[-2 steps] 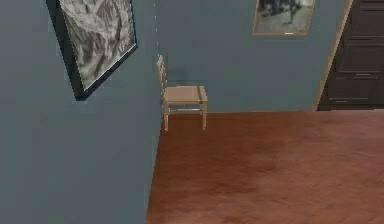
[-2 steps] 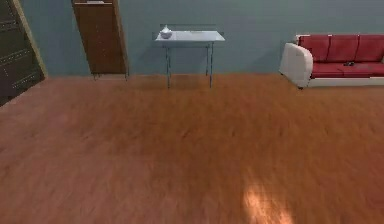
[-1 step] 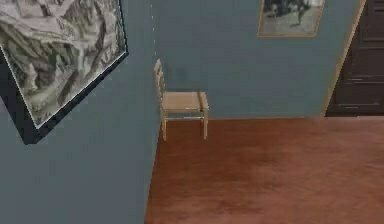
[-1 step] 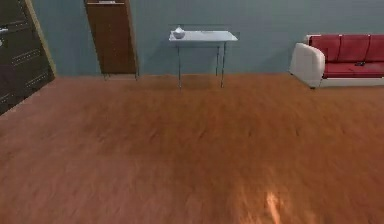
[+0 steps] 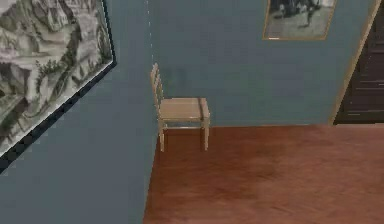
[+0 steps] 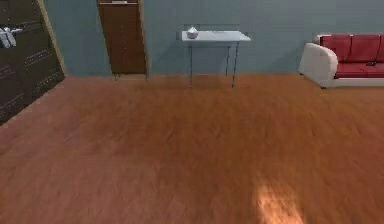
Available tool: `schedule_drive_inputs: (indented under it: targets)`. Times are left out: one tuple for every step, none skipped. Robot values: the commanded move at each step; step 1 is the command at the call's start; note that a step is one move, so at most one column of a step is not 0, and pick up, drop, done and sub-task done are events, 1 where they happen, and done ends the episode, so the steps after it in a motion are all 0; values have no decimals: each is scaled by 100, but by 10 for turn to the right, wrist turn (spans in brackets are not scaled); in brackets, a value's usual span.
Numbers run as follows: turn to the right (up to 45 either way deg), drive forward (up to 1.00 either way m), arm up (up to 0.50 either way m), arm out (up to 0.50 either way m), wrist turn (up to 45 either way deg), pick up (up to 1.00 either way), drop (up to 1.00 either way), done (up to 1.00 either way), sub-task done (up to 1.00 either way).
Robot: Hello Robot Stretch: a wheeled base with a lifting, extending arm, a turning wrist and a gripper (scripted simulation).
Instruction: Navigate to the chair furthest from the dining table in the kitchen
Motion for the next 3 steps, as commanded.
schedule_drive_inputs:
  targets:
    - [450,0,0,0,0,0,0,0,0]
    - [420,0,0,0,0,0,0,0,0]
    - [0,25,0,0,0,0,0,0,0]
